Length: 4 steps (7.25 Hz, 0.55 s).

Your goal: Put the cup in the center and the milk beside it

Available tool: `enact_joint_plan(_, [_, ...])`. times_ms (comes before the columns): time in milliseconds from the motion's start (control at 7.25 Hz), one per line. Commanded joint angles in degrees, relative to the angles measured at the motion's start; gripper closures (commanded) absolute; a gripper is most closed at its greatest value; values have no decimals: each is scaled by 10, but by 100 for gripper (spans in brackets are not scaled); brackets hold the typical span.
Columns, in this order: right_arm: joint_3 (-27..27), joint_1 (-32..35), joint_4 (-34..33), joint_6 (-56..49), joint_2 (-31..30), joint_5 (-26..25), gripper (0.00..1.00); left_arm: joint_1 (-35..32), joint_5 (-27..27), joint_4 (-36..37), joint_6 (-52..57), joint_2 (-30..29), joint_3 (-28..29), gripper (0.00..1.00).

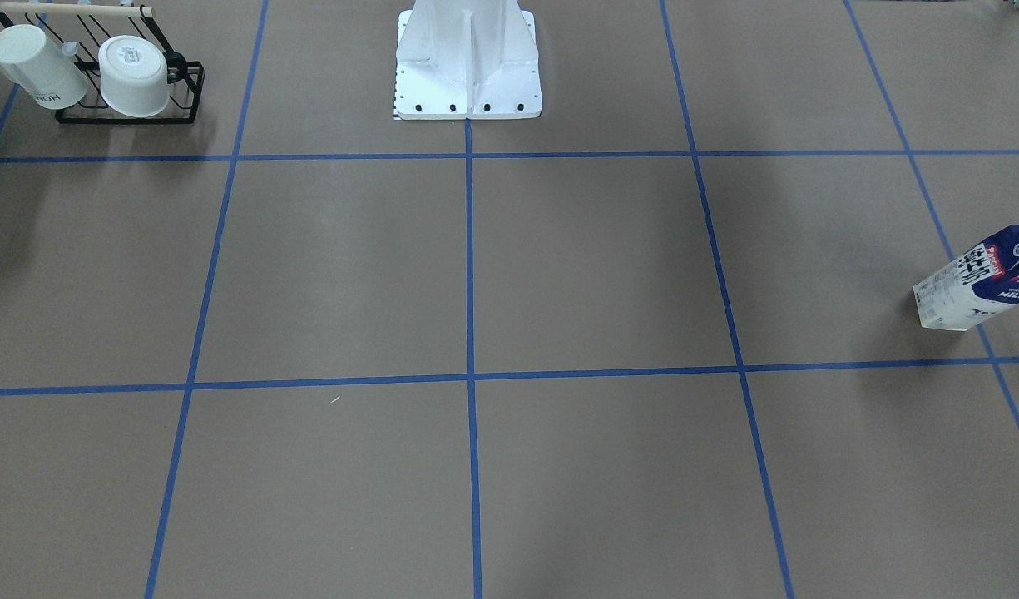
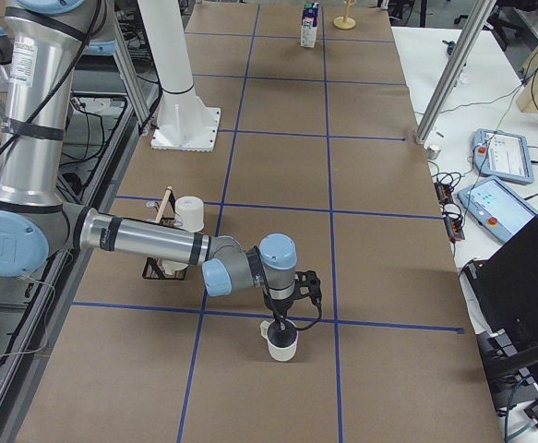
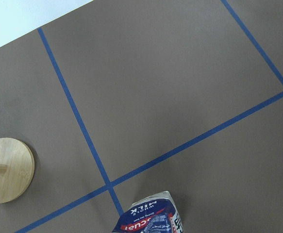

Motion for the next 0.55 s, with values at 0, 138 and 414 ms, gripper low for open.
enact_joint_plan(0, [50, 1, -6, 0, 19, 8, 100, -1, 0, 0, 0, 0, 2, 1])
enact_joint_plan(138, [75, 1, -10, 2, 34, 11, 100, -1, 0, 0, 0, 0, 2, 1])
enact_joint_plan(414, [73, 1, -25, 8, 134, 45, 100, -1, 0, 0, 0, 0, 3, 1])
